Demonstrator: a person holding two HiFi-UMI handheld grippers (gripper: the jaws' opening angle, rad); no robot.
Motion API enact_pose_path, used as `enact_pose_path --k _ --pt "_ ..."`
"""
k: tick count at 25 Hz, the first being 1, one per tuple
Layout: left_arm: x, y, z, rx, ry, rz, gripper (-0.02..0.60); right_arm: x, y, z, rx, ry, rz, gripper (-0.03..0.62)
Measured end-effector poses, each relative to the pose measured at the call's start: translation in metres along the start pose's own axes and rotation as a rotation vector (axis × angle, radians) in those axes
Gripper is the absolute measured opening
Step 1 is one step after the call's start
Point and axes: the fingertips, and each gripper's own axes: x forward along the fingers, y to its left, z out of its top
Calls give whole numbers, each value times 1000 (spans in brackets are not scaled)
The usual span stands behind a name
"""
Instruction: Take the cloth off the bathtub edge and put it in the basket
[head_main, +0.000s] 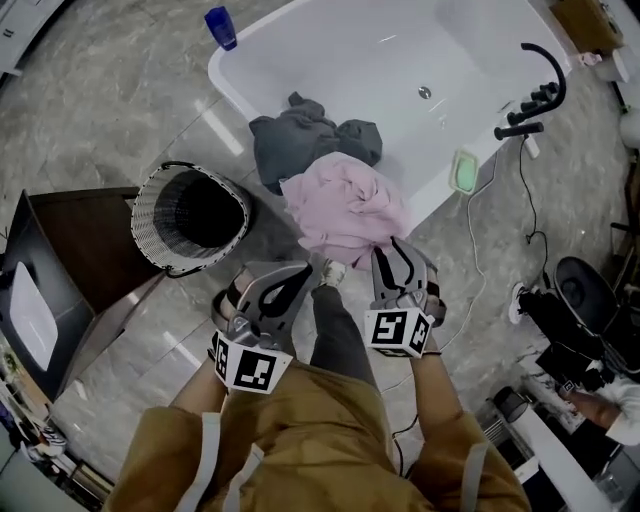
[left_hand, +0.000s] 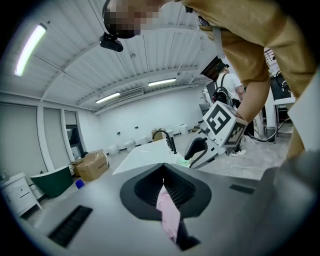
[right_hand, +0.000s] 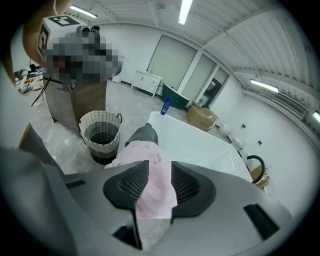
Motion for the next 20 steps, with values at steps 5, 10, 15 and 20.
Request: enact_pose_path --k 5,10,15,20 --pt "31 -9 -38 -18 13 -9 6 60 -8 -20 6 17 31 185" --pt "58 -15 -68 -56 28 3 6 113 -5 -42 42 61 125 274" --pt "70 -17 -86 -78 49 13 6 146 9 -61 75 130 317 360" --pt "76 -21 -96 -89 75 12 6 163 26 -71 8 174 430 330"
